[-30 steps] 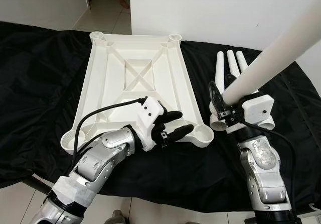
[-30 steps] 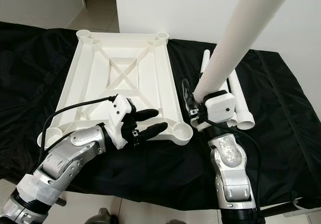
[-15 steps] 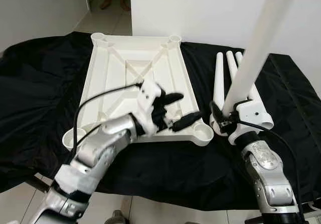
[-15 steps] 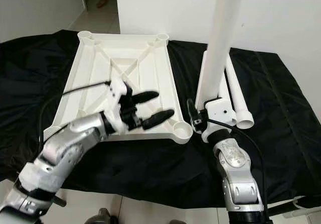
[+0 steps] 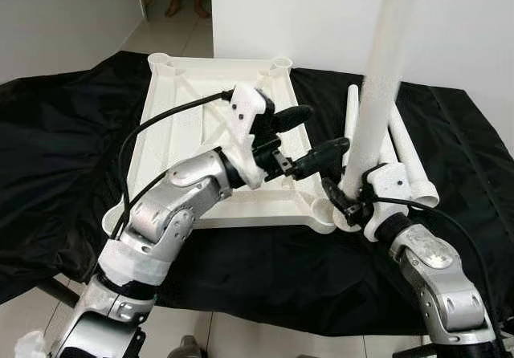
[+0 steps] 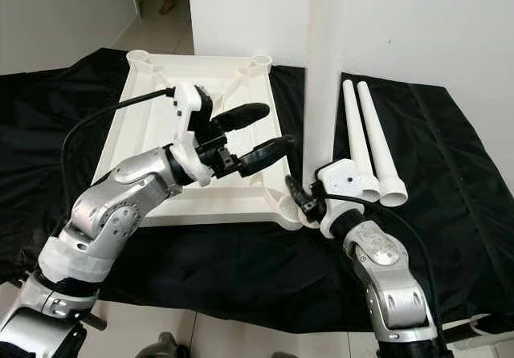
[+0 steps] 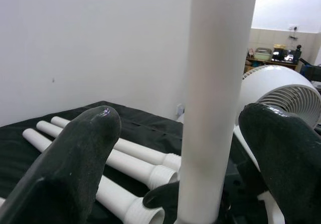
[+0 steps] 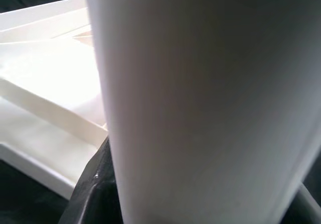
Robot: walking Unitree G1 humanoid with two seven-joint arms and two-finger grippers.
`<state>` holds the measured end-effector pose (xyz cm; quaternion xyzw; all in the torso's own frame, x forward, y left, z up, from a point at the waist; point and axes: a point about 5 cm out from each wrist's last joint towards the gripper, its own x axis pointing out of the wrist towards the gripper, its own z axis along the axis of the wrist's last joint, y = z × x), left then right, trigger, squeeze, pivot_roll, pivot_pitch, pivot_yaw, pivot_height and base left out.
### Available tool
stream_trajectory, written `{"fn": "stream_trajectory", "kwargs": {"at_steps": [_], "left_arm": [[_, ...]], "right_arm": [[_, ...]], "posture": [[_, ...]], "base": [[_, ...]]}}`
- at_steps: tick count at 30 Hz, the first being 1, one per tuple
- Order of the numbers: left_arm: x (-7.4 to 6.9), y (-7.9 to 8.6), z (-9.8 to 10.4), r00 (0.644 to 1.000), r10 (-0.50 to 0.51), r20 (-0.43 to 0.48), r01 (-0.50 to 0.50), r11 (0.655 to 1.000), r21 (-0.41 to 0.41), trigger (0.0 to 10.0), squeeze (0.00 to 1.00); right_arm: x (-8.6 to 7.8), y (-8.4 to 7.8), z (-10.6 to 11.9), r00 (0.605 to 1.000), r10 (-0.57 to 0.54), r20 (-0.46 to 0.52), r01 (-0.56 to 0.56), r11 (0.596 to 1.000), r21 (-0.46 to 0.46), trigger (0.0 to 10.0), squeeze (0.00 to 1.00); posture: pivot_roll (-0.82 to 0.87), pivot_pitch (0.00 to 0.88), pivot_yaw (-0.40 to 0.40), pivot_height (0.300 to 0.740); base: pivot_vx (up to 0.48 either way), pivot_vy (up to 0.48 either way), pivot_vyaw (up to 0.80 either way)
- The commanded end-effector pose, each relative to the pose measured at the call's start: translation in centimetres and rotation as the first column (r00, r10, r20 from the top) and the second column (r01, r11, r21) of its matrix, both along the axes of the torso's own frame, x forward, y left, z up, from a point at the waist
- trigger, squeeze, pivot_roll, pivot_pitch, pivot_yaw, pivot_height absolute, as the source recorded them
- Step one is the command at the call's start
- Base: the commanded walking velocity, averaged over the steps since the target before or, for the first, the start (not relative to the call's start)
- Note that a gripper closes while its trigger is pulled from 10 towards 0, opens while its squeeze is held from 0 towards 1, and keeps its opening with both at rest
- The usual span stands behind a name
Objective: Building children table
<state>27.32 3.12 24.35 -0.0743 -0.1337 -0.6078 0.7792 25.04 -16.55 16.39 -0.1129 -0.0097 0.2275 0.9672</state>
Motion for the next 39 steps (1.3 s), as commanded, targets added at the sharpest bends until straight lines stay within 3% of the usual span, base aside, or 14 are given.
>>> {"fn": "stream_trajectory", "kwargs": {"at_steps": [1, 6, 20, 25, 30, 31, 33, 34, 39], "left_arm": [[-0.1, -0.6, 0.0, 0.999, -0.023, 0.024, 0.022, 0.999, 0.026, 10.0, 0.0], [-0.1, -1.8, 0.1, 0.999, -0.033, 0.034, 0.032, 0.999, 0.02, 10.0, 0.0], [-0.2, -3.1, 0.6, 0.998, -0.059, 0.018, 0.059, 0.998, 0.0, 10.0, 0.0], [-0.5, -2.8, 1.8, 0.984, -0.172, -0.043, 0.168, 0.983, -0.079, 10.0, 0.0], [-1.0, -2.3, 2.1, 0.962, -0.268, -0.052, 0.262, 0.96, -0.094, 10.0, 0.0], [-1.0, -2.4, 2.0, 0.96, -0.273, -0.062, 0.267, 0.96, -0.088, 3.8, 0.0], [-0.9, -2.4, 2.0, 0.96, -0.269, -0.074, 0.263, 0.961, -0.081, 3.8, 0.0], [-0.9, -2.4, 1.9, 0.96, -0.27, -0.068, 0.264, 0.961, -0.078, 0.0, 0.0], [-0.9, -2.4, 2.0, 0.962, -0.267, -0.062, 0.263, 0.962, -0.073, 0.0, 0.0]], "right_arm": [[-0.2, 0.2, 0.3, 1.0, 0.027, -0.008, -0.027, 1.0, -0.007, 10.0, 0.0], [-0.7, 0.7, 0.2, 0.995, 0.085, -0.055, -0.087, 0.996, -0.028, 10.0, 0.0], [-0.9, 1.0, -0.6, 0.989, 0.109, -0.105, -0.116, 0.991, -0.068, 10.0, 0.0], [-1.0, 1.0, -0.5, 0.987, 0.124, -0.103, -0.134, 0.987, -0.091, 10.0, 0.0], [-0.9, 0.7, -0.5, 0.987, 0.119, -0.108, -0.129, 0.987, -0.093, 10.0, 0.0], [-0.9, 0.7, -0.5, 0.987, 0.118, -0.108, -0.129, 0.987, -0.094, 10.0, 0.0], [-0.8, 0.7, -0.5, 0.987, 0.118, -0.109, -0.128, 0.987, -0.095, 10.0, 0.0], [-0.8, 0.8, -0.5, 0.987, 0.118, -0.109, -0.128, 0.987, -0.095, 10.0, 0.0], [-0.7, 0.8, -0.5, 0.987, 0.116, -0.107, -0.126, 0.987, -0.095, 10.0, 0.0]], "posture": [[-0.04, 0.0, -0.015, 0.74], [-0.04, 0.0, -0.014, 0.74], [-0.04, 0.0, -0.003, 0.74], [-0.04, 0.0, 0.005, 0.74], [-0.04, 0.0, 0.007, 0.74], [-0.04, 0.0, 0.008, 0.74], [-0.04, 0.0, 0.01, 0.74], [-0.04, 0.0, 0.01, 0.74], [-0.03, 0.0, 0.008, 0.74]], "base": [[0.0, 0.0, 0.0], [0.0, 0.0, 0.0], [0.0, 0.0, 0.0], [0.0, 0.0, 0.0], [0.0, 0.0, 0.0], [0.0, 0.0, 0.0], [0.0, 0.0, 0.0], [0.0, 0.0, 0.0], [0.0, 0.0, 0.0]]}}
